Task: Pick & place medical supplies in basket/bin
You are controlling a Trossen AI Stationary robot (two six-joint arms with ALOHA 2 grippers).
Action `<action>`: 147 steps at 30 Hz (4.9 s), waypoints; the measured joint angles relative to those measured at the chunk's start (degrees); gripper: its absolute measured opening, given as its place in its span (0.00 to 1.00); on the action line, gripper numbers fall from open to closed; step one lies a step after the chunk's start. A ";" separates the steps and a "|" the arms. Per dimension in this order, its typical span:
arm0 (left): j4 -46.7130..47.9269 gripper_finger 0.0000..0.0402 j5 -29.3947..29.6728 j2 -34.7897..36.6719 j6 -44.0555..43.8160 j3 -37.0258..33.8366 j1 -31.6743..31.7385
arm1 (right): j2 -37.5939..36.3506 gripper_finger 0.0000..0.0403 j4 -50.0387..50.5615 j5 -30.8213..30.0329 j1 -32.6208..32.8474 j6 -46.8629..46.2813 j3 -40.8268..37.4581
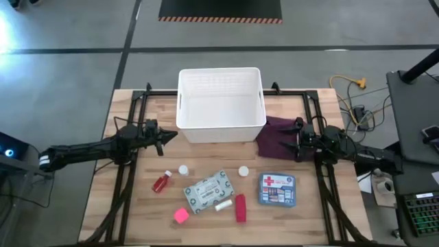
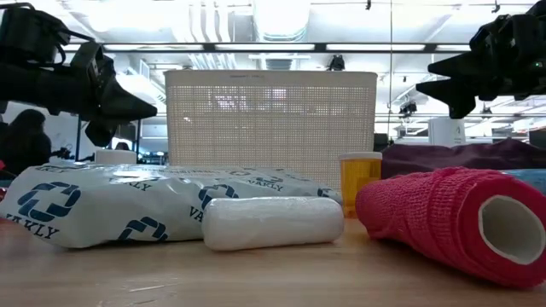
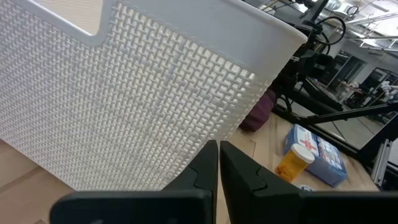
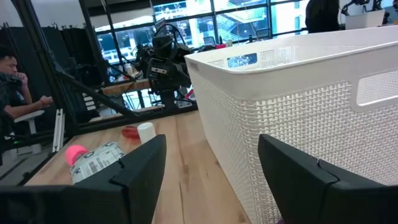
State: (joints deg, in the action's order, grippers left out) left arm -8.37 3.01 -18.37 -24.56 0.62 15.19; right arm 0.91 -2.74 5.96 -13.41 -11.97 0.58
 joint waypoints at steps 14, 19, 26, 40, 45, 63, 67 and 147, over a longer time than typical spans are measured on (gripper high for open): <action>-0.01 0.00 0.00 0.02 0.00 0.00 0.00 | 0.05 0.61 -1.87 -10.85 0.00 -17.93 -0.07; 0.01 0.00 0.00 0.00 0.00 0.00 0.01 | 0.51 0.61 -5.44 -13.42 0.00 -39.65 -0.07; -0.01 0.00 2.30 0.00 0.67 0.00 0.00 | 4.82 0.61 -19.05 -0.56 0.13 -49.19 -0.04; -0.54 0.00 3.35 0.02 -37.46 0.34 0.00 | 18.20 0.61 -9.20 -6.37 3.03 -54.32 11.53; -1.57 0.00 5.89 -0.45 -39.22 0.22 0.01 | 30.42 0.58 10.27 0.29 6.09 -48.05 25.98; -3.18 0.21 -10.52 -0.74 -30.51 3.12 -5.55 | 72.56 0.74 42.91 -7.04 26.50 -24.36 51.79; -3.16 0.22 -12.10 -0.69 -30.45 3.06 -5.82 | 81.04 0.80 43.03 -7.47 28.89 -21.42 55.65; -2.64 0.22 -11.56 -0.75 -25.49 3.13 -5.85 | 88.44 0.48 33.43 -30.62 27.72 -16.22 68.25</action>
State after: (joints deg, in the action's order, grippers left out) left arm -11.01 -8.55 -19.12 -50.04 3.75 9.34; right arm 89.34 30.69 -24.66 14.31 -28.19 68.83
